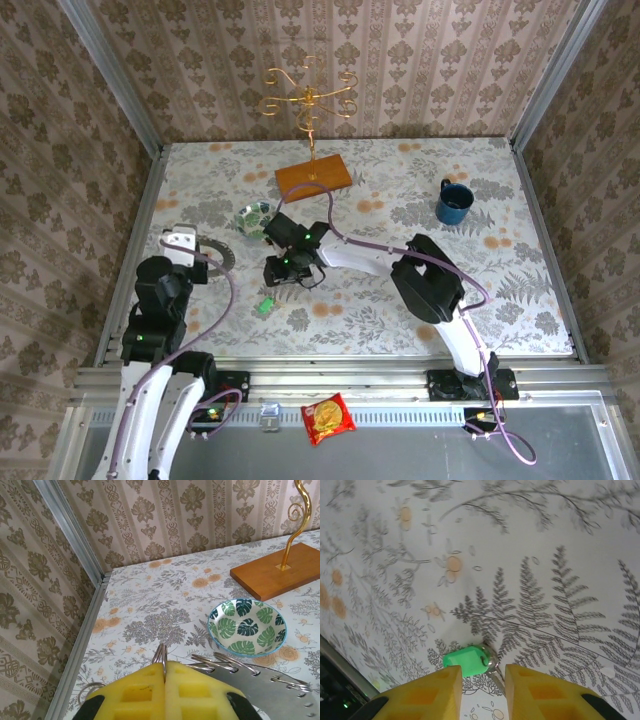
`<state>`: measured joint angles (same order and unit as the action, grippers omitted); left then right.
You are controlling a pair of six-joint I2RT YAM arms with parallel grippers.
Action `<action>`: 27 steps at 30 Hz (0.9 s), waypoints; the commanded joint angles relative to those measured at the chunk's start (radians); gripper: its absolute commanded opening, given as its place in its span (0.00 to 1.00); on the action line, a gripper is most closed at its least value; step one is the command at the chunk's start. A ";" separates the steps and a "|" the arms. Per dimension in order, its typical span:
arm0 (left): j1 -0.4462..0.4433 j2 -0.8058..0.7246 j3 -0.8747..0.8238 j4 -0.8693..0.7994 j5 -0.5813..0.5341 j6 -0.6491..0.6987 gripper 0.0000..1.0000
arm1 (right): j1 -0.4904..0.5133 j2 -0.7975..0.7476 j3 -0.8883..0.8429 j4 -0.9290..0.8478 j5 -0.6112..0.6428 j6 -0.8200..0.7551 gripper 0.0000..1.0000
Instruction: Put the keys on the keyring
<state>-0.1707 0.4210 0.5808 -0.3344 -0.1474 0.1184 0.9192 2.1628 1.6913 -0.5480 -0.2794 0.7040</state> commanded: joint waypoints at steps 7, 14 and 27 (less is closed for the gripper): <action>-0.002 -0.038 0.001 -0.007 0.013 -0.032 0.00 | 0.008 0.076 0.052 -0.042 -0.124 0.224 0.30; -0.001 -0.035 -0.010 0.024 0.031 -0.032 0.00 | 0.018 0.109 0.087 -0.086 -0.112 0.247 0.31; -0.001 -0.030 -0.022 0.049 0.053 -0.031 0.00 | 0.018 0.170 0.153 -0.115 -0.121 0.262 0.22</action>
<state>-0.1707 0.3973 0.5625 -0.3496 -0.1085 0.1036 0.9379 2.3173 1.8172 -0.6140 -0.3908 0.9466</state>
